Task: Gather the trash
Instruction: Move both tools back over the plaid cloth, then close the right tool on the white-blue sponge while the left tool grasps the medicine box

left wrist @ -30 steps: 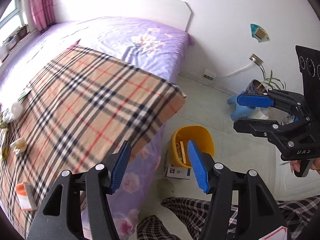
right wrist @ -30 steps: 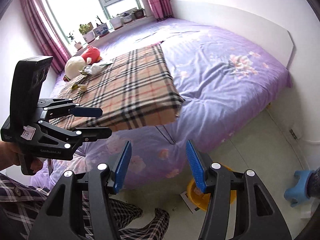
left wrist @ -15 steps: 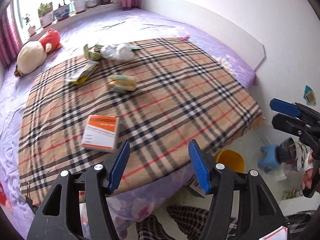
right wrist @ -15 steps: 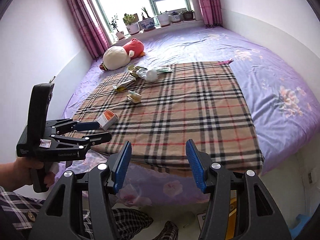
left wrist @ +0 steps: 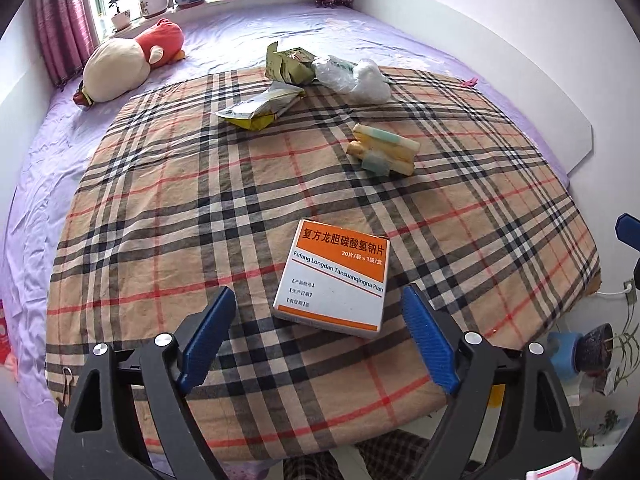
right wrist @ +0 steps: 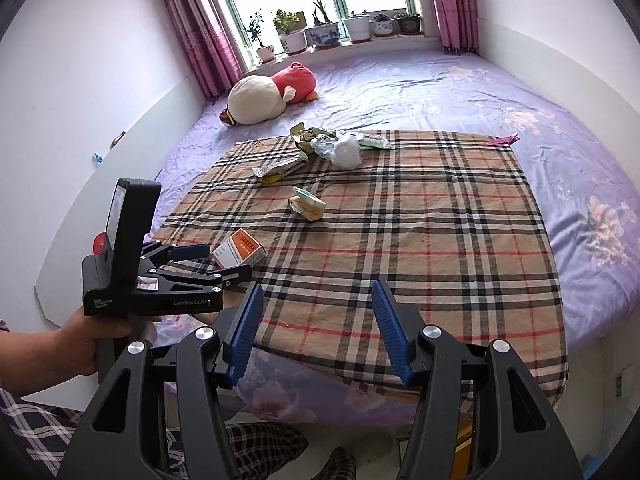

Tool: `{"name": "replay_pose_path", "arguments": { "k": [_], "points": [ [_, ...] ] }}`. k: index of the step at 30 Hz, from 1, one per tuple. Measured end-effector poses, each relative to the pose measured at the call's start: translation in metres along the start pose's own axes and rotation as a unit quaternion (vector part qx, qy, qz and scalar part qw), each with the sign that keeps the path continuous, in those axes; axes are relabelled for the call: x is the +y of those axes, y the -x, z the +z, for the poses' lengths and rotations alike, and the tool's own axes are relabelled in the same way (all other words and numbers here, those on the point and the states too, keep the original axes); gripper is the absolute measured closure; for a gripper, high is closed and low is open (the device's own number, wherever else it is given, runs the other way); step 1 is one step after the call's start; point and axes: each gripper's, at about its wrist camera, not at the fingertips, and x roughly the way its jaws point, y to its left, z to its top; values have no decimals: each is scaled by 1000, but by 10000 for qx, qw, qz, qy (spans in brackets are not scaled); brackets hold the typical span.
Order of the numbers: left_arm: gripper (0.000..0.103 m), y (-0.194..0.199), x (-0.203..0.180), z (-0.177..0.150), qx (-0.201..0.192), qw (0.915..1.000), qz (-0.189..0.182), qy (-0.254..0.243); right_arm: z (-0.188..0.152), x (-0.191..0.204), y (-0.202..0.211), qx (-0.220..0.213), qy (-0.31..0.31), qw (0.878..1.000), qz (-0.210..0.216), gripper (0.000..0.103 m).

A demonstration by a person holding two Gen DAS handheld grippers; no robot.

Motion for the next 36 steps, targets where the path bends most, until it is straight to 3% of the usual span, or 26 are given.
{"name": "replay_pose_path", "arguments": {
  "k": [6, 8, 17, 24, 30, 36],
  "points": [
    [47, -3, 7, 7, -110, 9994, 282, -143, 12, 5, -27, 115, -9, 9999, -58, 45],
    [50, -3, 14, 10, -101, 9993, 342, -97, 17, 8, -38, 160, 9, 9998, -74, 45],
    [50, -7, 53, 21, -65, 9983, 555, 161, 36, 21, -100, 457, 249, 9985, -168, 45],
    [50, -12, 76, 29, -77, 9977, 625, 269, 52, 22, -147, 683, 515, 9952, -479, 45],
    [35, -16, 78, 32, -96, 9982, 567, 179, 67, 31, -170, 741, 779, 9928, -533, 45],
    [33, -19, 77, 36, -111, 9984, 530, 147, 73, 33, -183, 725, 822, 9924, -560, 45]
  ]
}}
